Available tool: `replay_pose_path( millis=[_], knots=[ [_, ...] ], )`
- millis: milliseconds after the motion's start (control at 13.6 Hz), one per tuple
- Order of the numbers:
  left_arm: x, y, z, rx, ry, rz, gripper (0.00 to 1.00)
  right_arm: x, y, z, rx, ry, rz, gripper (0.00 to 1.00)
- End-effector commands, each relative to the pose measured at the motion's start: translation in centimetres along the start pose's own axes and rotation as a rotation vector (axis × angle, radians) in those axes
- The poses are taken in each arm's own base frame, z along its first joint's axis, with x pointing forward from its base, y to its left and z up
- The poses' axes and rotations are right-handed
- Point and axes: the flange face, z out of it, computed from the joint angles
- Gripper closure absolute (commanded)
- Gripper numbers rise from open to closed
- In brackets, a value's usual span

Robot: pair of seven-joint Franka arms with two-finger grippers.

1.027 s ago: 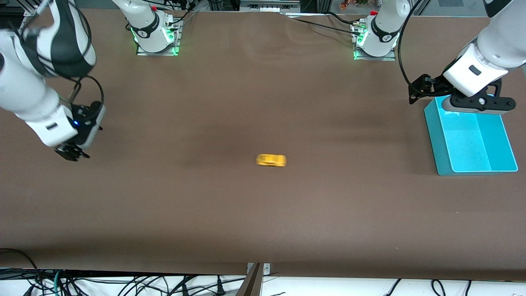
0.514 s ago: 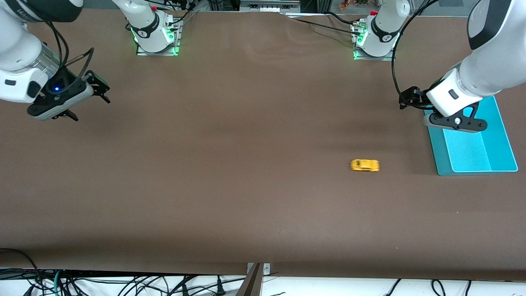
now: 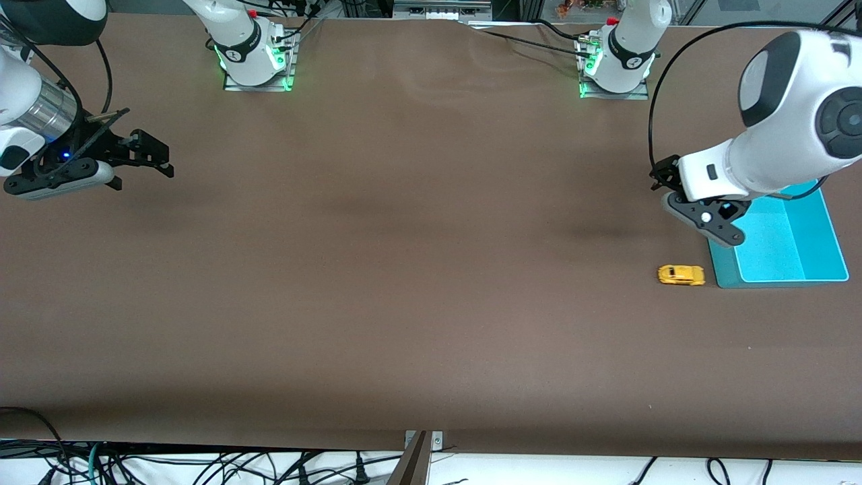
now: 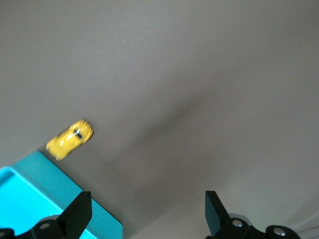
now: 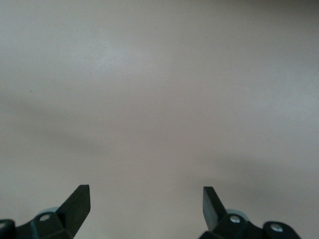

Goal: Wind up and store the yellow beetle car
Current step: 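Lower the left gripper onto the rolled car and grasp it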

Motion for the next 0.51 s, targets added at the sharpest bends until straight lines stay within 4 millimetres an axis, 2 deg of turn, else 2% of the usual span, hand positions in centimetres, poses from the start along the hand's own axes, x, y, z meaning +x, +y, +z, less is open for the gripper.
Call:
replay_pose_path(
  millis=[0, 147, 293, 440],
  knots=[
    [-1.1, -3.4, 3.2, 0.026, 0.028, 0.193, 0.00, -0.5, -0.2, 0.0, 0.004, -0.016, 0.027, 0.00],
    [-1.2, -7.0, 6.9, 0.071, 0.019, 0.362, 0.00, -0.4, -0.2, 0.5, 0.003, -0.024, 0.027, 0.00],
    [-0.1, -9.3, 11.3, 0.128, -0.043, 0.535, 0.00, -0.1, 0.0, 1.2, 0.004, -0.037, 0.026, 0.00],
    [-0.1, -12.7, 14.6, 0.179, -0.026, 0.663, 0.00, 0.5, 0.0, 1.3, -0.005, -0.039, 0.014, 0.00]
  ],
)
